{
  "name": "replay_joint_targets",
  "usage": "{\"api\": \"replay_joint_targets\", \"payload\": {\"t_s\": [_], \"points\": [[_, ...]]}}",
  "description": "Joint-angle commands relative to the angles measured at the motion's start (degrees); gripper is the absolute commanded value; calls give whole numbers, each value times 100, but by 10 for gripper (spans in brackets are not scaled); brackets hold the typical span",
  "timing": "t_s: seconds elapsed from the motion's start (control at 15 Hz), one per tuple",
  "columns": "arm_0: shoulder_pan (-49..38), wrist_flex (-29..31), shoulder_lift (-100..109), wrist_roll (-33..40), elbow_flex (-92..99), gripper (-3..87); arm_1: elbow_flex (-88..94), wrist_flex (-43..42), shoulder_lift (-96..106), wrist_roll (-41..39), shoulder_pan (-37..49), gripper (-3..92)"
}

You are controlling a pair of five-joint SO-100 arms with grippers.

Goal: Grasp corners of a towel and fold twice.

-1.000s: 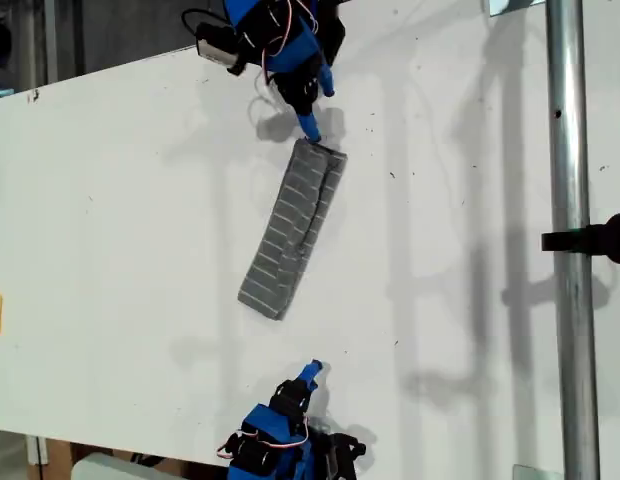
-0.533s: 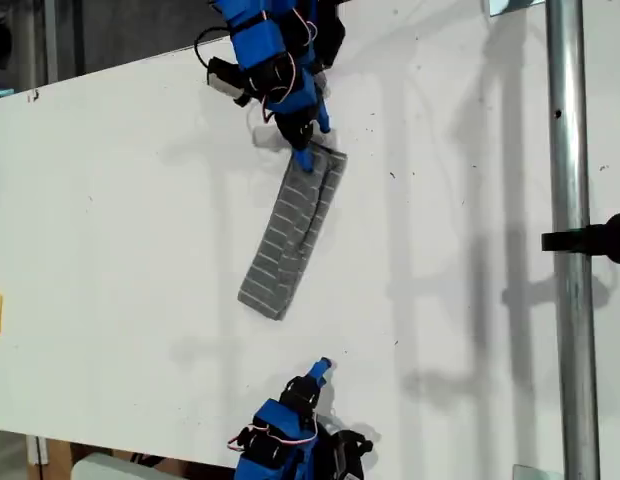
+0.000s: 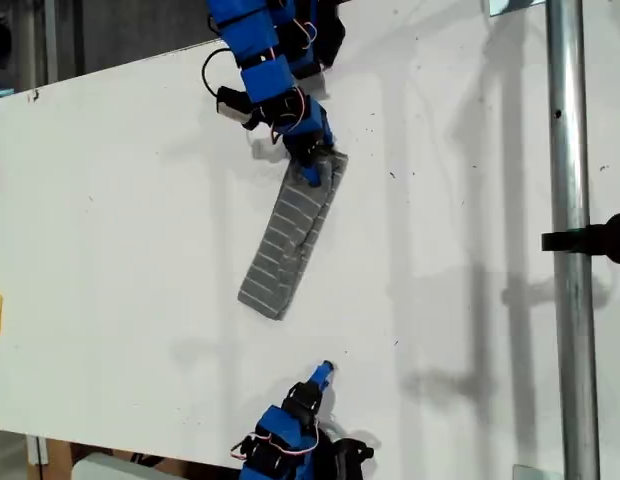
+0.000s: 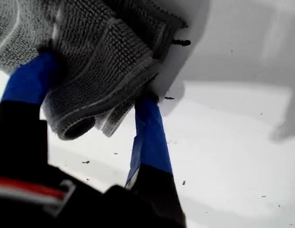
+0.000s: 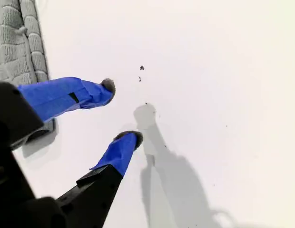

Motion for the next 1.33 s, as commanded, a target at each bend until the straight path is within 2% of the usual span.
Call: {"api": "replay_joint_targets", "payload": {"t_s": [0.0, 0.13, 0.33, 0.4, 0.6, 0.67, 0.73, 0.93, 1.13, 1.27], "points": [[-114, 501, 1556, 185, 229, 147, -316, -360, -141, -185, 26, 328], [-149, 571, 2540, 387, 483, 142, -765, -422, -712, -571, 325, 329], [-105, 835, 3797, 299, 984, 137, -1907, -352, -1907, -1415, 896, 324], [-97, 826, 3814, 281, 1055, 137, -2320, -158, -2259, -1696, 1107, 289], [-79, 817, 3814, 308, 1081, 137, -2637, 9, -2452, -2320, 1714, 39], [-88, 817, 3814, 334, 1081, 137, -2637, 62, -2408, -2514, 1846, -2], [-105, 817, 3814, 343, 1081, 137, -2637, 246, -2303, -2637, 1890, -2], [-176, 800, 3814, 378, 1090, 137, -2610, 1942, -1151, -2514, 1617, -2], [-193, 791, 3814, 369, 1099, 137, -2496, 4201, 1125, -1687, 976, -2], [-202, 773, 3814, 378, 1099, 133, -2751, 5335, 2188, -1195, 589, -2]]}}
